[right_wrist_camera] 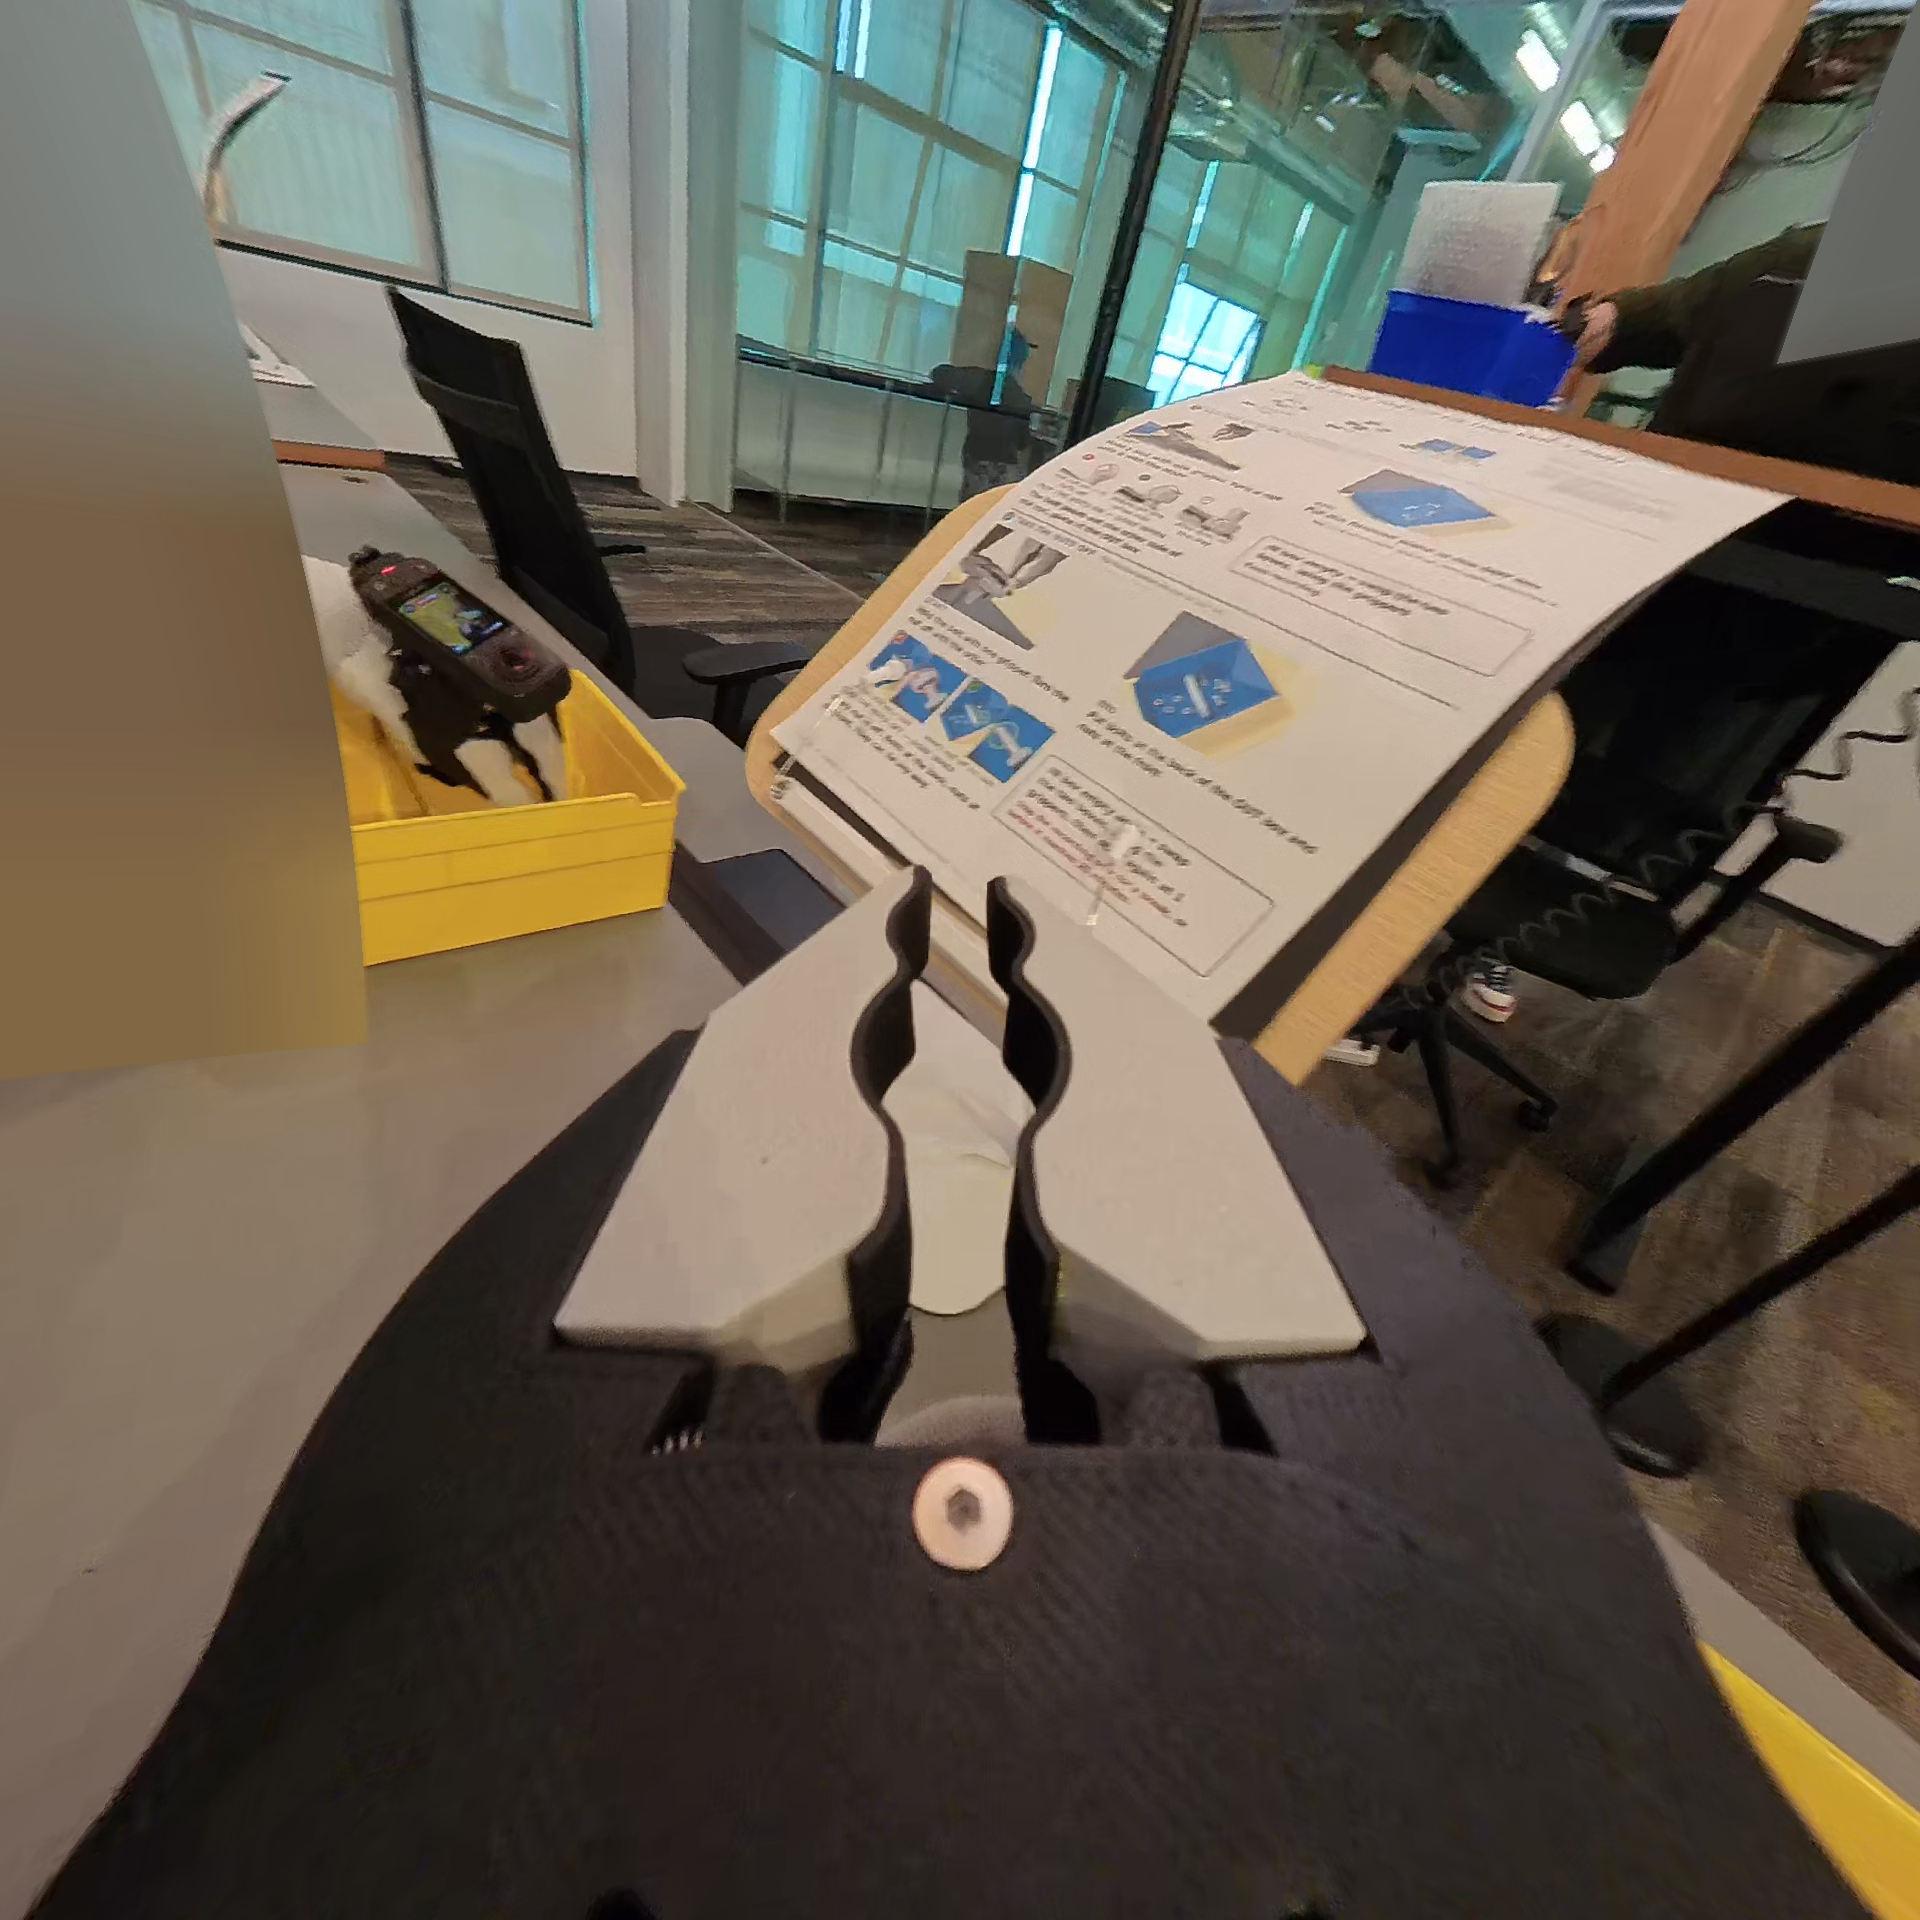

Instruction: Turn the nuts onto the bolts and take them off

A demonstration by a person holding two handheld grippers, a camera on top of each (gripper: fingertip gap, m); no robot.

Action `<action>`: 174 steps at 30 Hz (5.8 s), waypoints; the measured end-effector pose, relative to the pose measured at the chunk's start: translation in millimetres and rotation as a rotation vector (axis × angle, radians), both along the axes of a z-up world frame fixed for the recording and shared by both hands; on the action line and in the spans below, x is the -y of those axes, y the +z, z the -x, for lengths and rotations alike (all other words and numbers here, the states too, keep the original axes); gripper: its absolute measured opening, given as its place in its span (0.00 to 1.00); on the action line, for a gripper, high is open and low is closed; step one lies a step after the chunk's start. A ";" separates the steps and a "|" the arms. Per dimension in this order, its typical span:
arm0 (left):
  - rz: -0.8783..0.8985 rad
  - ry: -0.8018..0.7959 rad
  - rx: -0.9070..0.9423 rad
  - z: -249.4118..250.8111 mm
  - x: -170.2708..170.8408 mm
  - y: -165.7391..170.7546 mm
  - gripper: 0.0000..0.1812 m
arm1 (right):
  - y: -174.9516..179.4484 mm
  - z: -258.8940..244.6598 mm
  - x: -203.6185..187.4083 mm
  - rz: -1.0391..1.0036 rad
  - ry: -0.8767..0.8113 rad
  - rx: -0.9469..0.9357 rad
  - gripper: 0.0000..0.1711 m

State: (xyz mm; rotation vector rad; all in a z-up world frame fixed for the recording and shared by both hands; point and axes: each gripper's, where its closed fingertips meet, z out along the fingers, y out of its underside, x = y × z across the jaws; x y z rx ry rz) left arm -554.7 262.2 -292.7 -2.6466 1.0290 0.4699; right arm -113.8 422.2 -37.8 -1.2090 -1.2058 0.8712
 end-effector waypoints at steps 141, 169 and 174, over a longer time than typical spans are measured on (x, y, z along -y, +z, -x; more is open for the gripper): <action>-0.476 -0.144 1.497 -312.9 122.7 167.6 0.08 | -79.5 145.8 289.7 -0.771 0.580 -0.081 0.10; -0.442 0.037 0.574 -311.4 15.5 4.9 0.29 | -292.1 29.0 134.8 -0.062 0.679 1.224 0.09; -0.453 0.052 0.597 -309.1 20.2 4.2 0.29 | -292.0 29.0 136.4 -0.066 0.673 1.236 0.09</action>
